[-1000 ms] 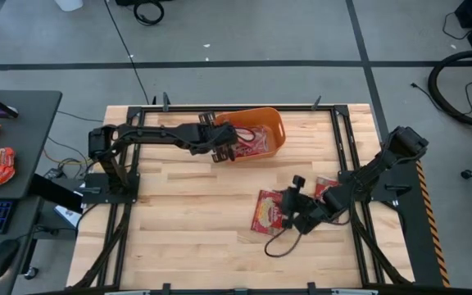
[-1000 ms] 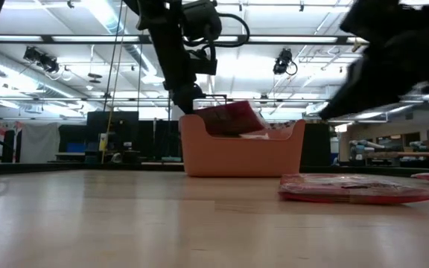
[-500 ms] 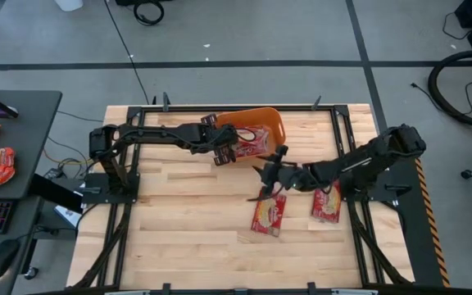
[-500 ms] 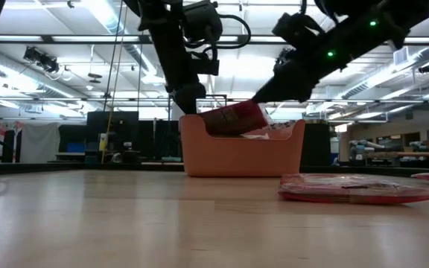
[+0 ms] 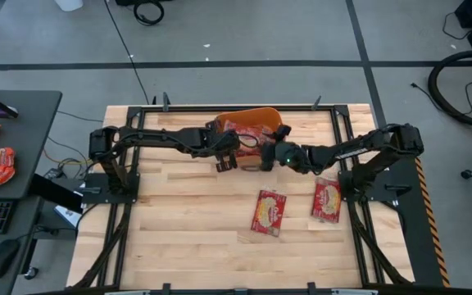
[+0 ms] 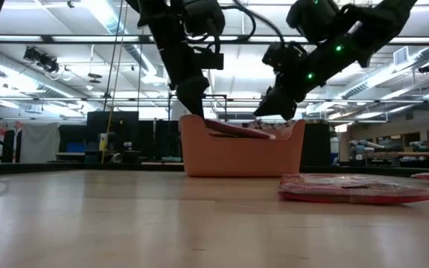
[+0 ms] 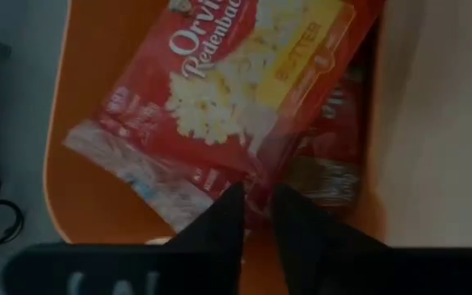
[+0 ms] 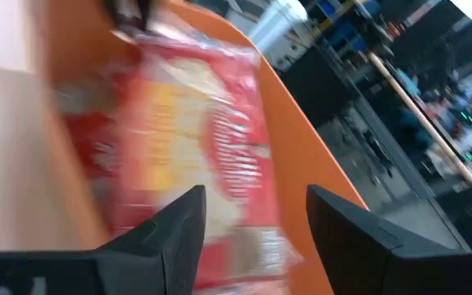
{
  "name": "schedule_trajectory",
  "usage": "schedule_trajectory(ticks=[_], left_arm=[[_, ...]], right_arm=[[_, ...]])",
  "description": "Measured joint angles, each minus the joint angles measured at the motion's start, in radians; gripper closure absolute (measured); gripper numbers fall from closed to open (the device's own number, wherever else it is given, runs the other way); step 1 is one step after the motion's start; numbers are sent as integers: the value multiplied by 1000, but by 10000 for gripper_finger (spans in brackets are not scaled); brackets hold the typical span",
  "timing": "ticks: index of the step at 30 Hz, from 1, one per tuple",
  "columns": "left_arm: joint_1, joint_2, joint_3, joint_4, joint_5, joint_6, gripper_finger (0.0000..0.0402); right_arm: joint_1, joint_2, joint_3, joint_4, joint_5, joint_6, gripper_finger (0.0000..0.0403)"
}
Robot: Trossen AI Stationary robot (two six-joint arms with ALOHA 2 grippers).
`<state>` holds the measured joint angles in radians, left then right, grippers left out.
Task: Sort popcorn bags into baskets
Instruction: Put the red popcorn bag into the orange bin
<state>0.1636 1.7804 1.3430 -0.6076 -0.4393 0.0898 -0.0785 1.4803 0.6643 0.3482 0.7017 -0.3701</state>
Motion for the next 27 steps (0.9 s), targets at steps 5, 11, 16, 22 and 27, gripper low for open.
schedule_trajectory(ticks=[5, 11, 16, 22, 27], left_arm=[[-20, 0, 0, 2, -1, 33, 285], [-48, -1, 0, 8, 96, 131, 274], [-65, -1, -9, 90, 251, 189, 274], [-92, 1, -9, 126, 283, 221, 274], [-99, 1, -10, 122, 279, 248, 274]], right_arm=[[-52, 0, 0, -29, -29, 12, 187], [-64, 0, 0, -98, -143, 52, 187], [-110, 6, 1, -159, -198, 91, 188], [-122, 6, 0, -38, -136, 57, 188], [-122, 6, 30, -6, -38, 69, 188]])
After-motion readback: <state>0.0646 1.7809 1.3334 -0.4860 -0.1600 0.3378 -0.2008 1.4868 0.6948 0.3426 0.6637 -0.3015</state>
